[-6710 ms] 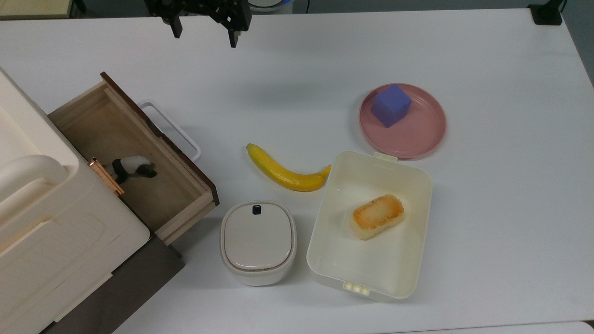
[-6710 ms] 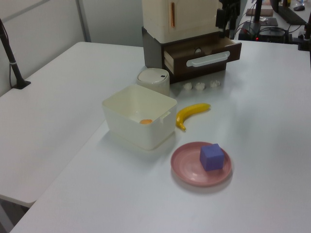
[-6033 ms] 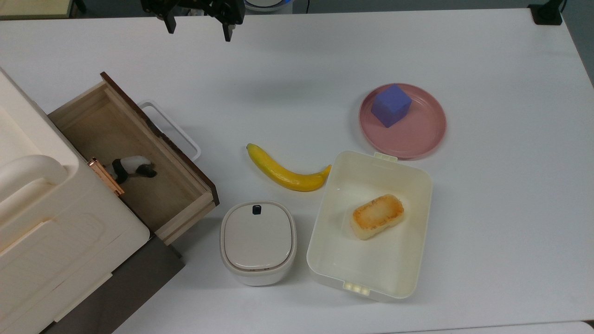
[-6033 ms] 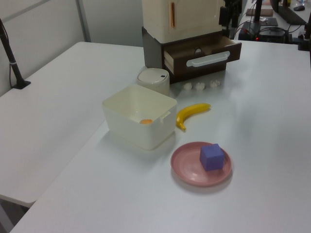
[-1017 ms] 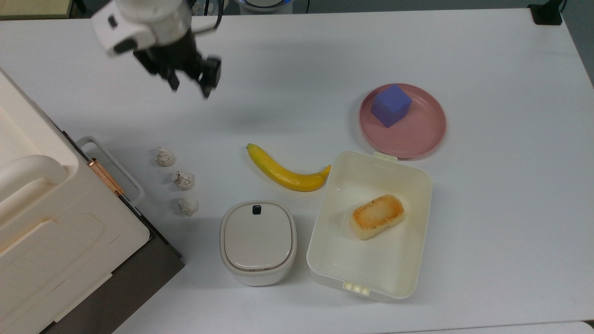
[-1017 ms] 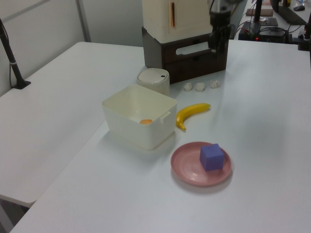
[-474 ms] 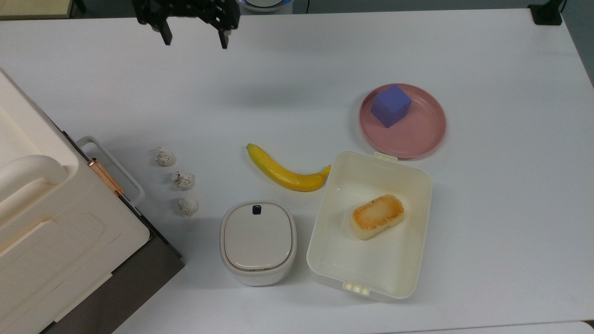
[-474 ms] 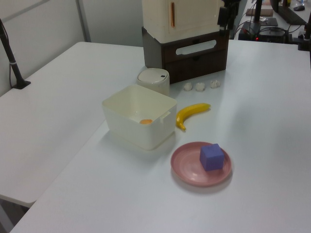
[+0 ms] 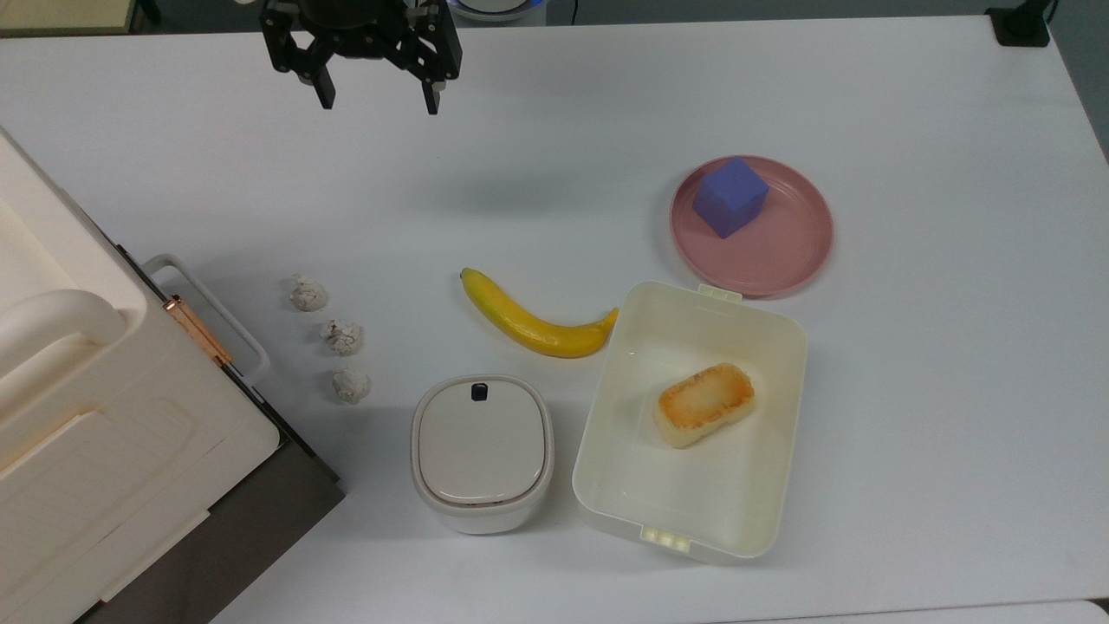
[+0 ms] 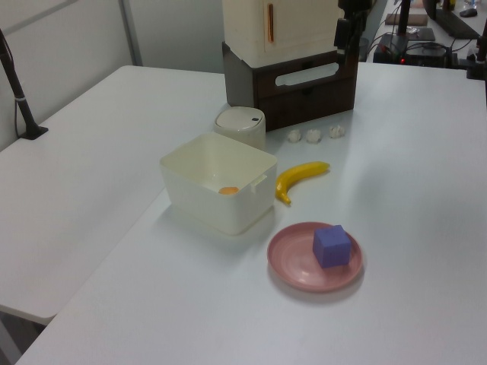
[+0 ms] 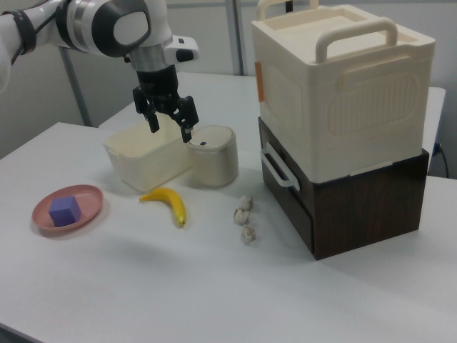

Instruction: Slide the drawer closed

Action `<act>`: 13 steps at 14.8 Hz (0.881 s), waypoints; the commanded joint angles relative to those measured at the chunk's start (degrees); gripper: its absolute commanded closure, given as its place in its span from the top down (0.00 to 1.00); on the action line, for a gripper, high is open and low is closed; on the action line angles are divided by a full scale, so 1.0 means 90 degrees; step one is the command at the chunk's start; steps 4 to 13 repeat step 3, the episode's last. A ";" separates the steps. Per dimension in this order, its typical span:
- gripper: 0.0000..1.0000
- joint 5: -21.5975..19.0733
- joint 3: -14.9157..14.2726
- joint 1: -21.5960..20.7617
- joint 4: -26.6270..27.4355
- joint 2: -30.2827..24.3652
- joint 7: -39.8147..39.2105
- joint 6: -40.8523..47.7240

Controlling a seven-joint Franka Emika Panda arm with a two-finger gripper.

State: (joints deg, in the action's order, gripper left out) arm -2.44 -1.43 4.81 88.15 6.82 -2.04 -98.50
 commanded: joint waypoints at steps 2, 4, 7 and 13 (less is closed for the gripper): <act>1.00 -0.0119 -0.0056 -0.0076 0.0157 -0.0142 0.0216 -0.0120; 1.00 -0.0109 -0.0056 -0.0085 0.0166 -0.0152 0.0314 -0.0082; 1.00 -0.0109 -0.0056 -0.0085 0.0166 -0.0152 0.0314 -0.0082; 1.00 -0.0109 -0.0056 -0.0085 0.0166 -0.0152 0.0314 -0.0082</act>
